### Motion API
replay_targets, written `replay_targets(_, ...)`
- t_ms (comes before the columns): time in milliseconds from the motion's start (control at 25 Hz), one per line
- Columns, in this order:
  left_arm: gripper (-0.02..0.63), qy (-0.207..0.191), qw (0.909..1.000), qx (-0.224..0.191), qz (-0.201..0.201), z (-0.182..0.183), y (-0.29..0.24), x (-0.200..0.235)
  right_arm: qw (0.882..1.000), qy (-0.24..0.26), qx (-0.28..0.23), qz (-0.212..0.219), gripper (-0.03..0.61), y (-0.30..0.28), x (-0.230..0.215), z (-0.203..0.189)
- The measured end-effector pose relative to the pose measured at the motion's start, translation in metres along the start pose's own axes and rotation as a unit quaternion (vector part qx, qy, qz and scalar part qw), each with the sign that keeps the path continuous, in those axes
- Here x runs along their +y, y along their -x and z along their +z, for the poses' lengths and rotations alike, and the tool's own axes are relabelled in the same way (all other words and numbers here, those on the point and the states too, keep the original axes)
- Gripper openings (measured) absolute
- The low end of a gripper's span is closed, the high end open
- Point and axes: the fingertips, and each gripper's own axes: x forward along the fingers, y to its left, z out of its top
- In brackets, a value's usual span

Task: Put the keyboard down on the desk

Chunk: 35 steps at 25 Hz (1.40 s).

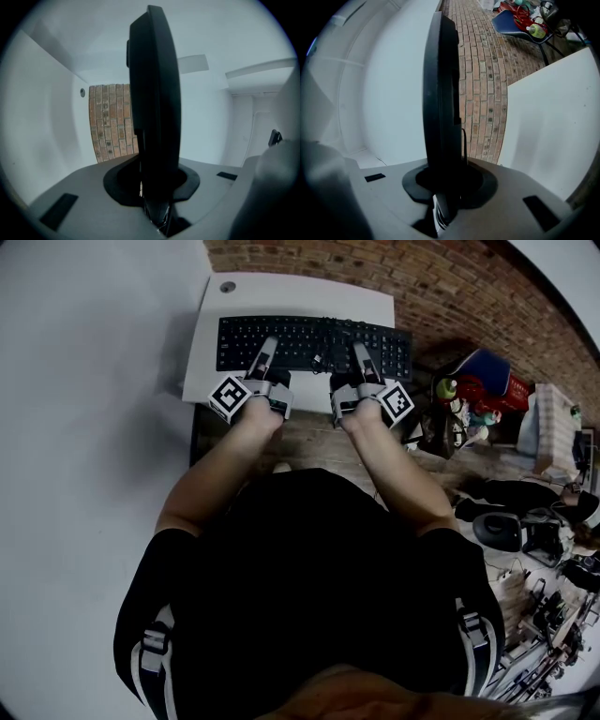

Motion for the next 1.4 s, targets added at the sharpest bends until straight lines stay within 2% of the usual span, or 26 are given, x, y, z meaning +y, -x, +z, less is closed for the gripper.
replay_targets(200,0.087,-0.004,0.9997,0.007,0.025,0.034,-0.009,0.028,1.000,0.005,-0.007,-0.011,0.092,-0.030,-0.013,-0.015)
replay_targets(360,0.087,0.000,0.9998,0.006,0.017,0.043,-0.006,0.025,1.000,0.003,-0.006,-0.014,0.092,-0.032,-0.017,-0.026)
replay_targets(560,0.086,0.008,0.9996,0.001,0.027,0.051,0.000,0.026,1.000,0.008,-0.002,-0.011,0.091,-0.038,-0.014,-0.033)
replay_targets(880,0.085,0.000,0.9996,-0.008,0.029,0.057,0.002,0.014,1.000,0.005,0.012,-0.006,0.091,-0.044,-0.007,-0.038)
replay_targets(1160,0.086,-0.009,0.9992,-0.013,0.036,0.068,-0.035,0.024,1.000,-0.007,0.018,-0.011,0.091,-0.082,-0.015,-0.020)
replay_targets(1400,0.086,-0.020,0.9988,-0.019,0.040,0.071,-0.036,0.033,0.999,-0.012,0.028,-0.011,0.091,-0.089,-0.027,-0.021)
